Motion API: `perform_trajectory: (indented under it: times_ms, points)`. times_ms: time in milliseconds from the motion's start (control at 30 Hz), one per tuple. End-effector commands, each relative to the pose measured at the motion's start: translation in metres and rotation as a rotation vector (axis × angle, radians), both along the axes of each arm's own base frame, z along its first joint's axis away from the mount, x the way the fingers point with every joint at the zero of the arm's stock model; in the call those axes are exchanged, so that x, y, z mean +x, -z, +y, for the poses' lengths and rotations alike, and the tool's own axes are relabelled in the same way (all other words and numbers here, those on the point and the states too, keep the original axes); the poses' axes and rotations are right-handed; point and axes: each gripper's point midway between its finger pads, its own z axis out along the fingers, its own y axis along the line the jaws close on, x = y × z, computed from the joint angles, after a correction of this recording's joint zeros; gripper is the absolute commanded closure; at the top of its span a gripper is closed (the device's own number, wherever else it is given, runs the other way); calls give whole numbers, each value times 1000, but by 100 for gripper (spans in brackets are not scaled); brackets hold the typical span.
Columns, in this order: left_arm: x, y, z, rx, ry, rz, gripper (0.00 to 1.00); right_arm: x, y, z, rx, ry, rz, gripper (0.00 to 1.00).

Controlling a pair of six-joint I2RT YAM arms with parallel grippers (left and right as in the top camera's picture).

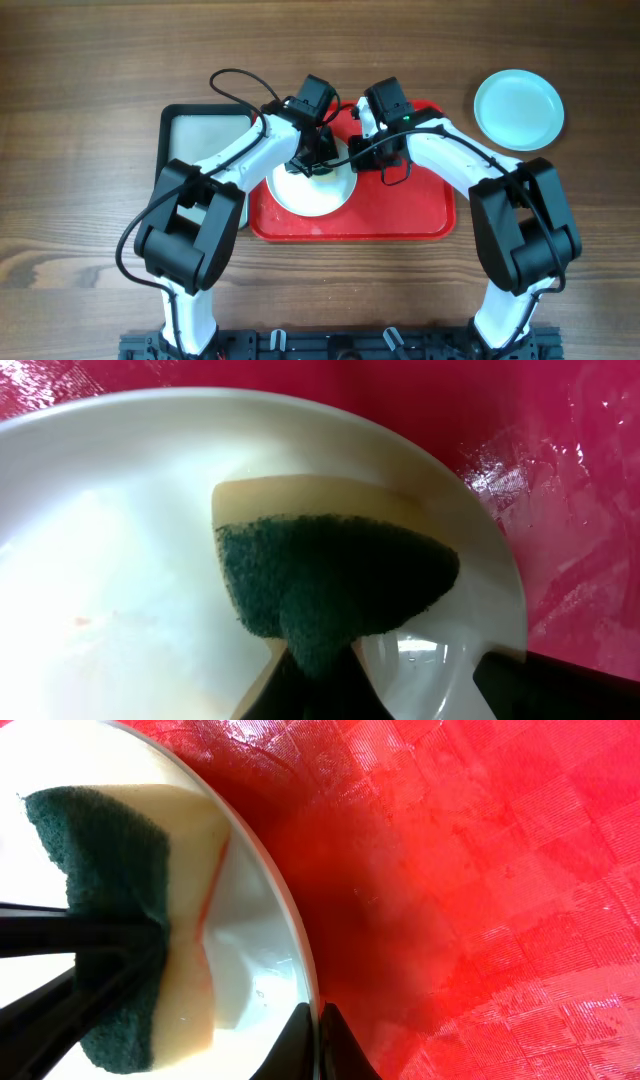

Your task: Clean dirty plates on tray and stack at the side

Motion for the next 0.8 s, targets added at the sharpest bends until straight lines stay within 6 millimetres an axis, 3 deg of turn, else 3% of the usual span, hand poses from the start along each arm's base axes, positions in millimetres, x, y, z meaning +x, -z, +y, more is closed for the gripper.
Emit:
perform_trajectory:
  times_ms: [0,67,133,300,367,433,533,633,700,767]
  points:
    - [-3,8,41,225,-47,-7,96,5,-16,7,33,-26,-37,96]
    - [-4,-3,60,299,-65,-21,96,5,-16,7,33,-26,-37,96]
    - [-2,-20,61,282,-75,-51,96,5,-16,7,33,-26,-37,95]
    - [1,-100,61,185,-105,-215,96,4,-16,7,31,-26,-34,96]
    - [-8,-113,67,184,-107,-217,96,4,-16,7,31,-26,-33,96]
    - [-18,-110,73,208,-103,-175,96,4,-16,7,31,-26,-34,95]
    - [-35,-84,80,243,-85,-98,96,4,-16,7,31,-26,-34,96]
    - [-38,-62,78,231,-53,-91,96,4,-16,7,31,-26,-34,96]
    - [-35,-45,62,157,4,-97,96,4,-16,7,32,-24,-33,96]
    - [-35,-27,65,170,0,-81,96,4,-16,7,31,-25,-33,96]
